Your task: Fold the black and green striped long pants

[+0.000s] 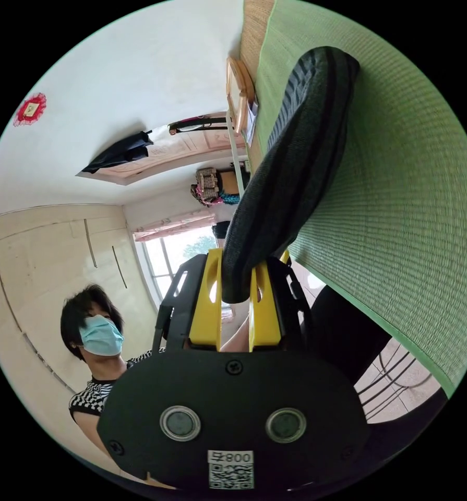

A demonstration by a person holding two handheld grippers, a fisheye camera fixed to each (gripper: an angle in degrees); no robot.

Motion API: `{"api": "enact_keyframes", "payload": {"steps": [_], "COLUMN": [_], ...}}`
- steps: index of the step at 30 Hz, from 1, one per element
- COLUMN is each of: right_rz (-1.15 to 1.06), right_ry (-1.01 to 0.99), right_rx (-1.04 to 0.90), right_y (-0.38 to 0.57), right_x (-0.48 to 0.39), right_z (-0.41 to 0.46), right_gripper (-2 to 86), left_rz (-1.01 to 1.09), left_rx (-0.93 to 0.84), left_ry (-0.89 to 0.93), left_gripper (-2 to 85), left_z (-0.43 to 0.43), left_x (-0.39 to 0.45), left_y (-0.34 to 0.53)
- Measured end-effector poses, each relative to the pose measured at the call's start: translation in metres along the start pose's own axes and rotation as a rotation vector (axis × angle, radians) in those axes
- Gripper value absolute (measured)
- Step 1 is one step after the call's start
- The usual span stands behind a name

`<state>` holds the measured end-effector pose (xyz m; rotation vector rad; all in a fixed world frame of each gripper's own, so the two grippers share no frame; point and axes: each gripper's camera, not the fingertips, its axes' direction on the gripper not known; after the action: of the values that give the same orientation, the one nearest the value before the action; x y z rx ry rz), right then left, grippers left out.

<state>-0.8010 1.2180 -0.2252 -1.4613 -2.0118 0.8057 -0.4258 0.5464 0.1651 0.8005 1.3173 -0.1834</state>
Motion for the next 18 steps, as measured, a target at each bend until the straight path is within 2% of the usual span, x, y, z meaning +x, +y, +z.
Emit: {"api": "enact_keyframes", "payload": {"steps": [15, 18], "right_rz": [-0.001, 0.009], "right_ry": [0.03, 0.029], "right_rx": [0.006, 0.015], "right_y": [-0.005, -0.002], "right_x": [-0.021, -0.019], "right_z": [0.008, 0.005], "right_gripper": [7.3, 7.3], "left_rz": [-0.04, -0.059], "left_rx": [-0.008, 0.005], "left_ry": [-0.055, -0.022], "left_gripper": [21.7, 22.9], "left_z": [0.023, 0.026], "left_x": [0.028, 0.03], "left_y": [-0.054, -0.061]}}
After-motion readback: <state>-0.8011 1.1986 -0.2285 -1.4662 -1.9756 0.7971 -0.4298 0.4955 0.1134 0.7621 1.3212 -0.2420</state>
